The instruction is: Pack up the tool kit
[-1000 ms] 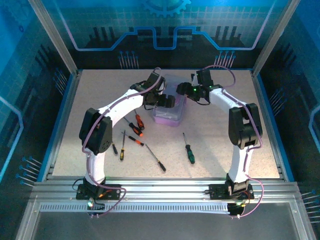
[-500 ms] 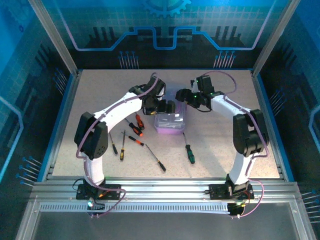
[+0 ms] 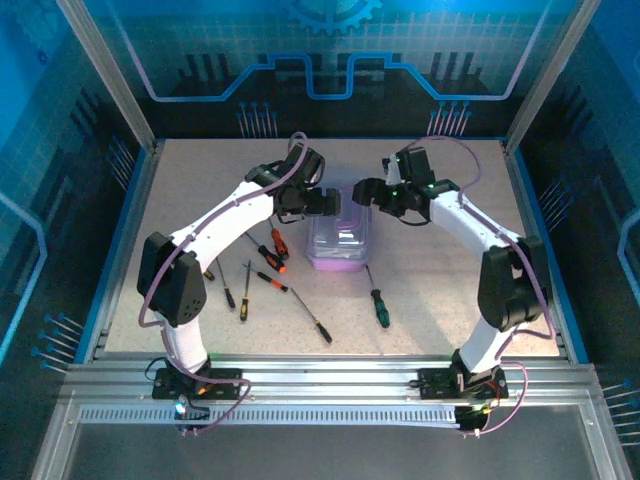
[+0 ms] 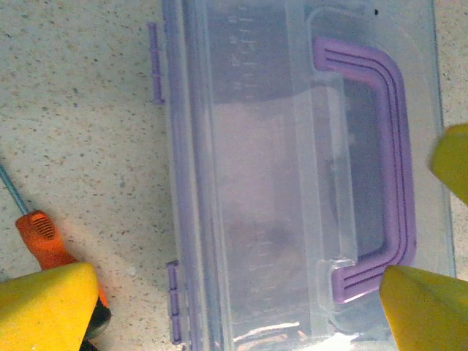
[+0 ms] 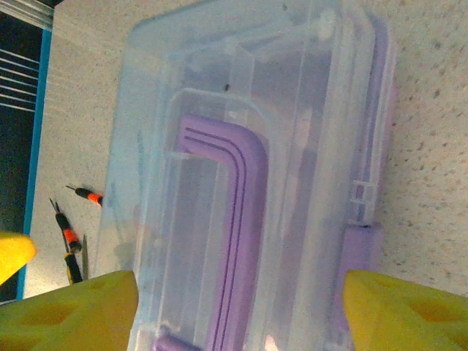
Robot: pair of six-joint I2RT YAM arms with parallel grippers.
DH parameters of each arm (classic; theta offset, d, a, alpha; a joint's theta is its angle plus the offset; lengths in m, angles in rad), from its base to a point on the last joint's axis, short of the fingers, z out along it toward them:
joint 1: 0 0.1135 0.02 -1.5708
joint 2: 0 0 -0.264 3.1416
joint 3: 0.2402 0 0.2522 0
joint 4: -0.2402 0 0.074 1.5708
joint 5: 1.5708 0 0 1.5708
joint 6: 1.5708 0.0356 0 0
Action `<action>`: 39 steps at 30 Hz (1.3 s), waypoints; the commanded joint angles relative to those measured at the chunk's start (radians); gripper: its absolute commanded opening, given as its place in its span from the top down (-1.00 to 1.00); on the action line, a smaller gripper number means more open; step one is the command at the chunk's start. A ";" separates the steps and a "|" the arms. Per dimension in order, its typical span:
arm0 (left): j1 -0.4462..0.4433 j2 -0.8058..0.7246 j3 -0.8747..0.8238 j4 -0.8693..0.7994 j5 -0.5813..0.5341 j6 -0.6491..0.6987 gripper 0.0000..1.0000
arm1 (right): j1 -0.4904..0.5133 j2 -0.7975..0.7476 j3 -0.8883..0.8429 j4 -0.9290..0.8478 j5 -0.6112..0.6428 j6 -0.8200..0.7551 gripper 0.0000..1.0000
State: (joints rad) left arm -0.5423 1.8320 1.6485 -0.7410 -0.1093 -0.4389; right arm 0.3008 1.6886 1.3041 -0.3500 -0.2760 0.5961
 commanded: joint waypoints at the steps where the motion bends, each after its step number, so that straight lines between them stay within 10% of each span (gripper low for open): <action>1: -0.001 0.030 0.035 -0.048 -0.007 0.006 -0.96 | -0.011 -0.094 -0.027 -0.070 0.102 -0.056 -0.66; 4: -0.002 0.040 0.025 -0.033 0.011 0.003 -0.96 | -0.021 -0.166 -0.119 -0.045 0.166 -0.076 -0.75; 12: -0.002 0.142 0.136 -0.080 0.051 0.071 -0.99 | -0.123 -0.221 -0.365 0.131 -0.127 -0.109 -0.84; 39: 0.002 0.215 0.074 -0.090 0.075 0.076 -0.88 | -0.163 -0.206 -0.525 0.345 -0.311 -0.037 -0.79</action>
State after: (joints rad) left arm -0.5404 2.0022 1.6997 -0.7151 -0.0174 -0.4080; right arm 0.1471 1.4750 0.7975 -0.0666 -0.5549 0.5385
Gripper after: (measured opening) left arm 0.937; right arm 0.895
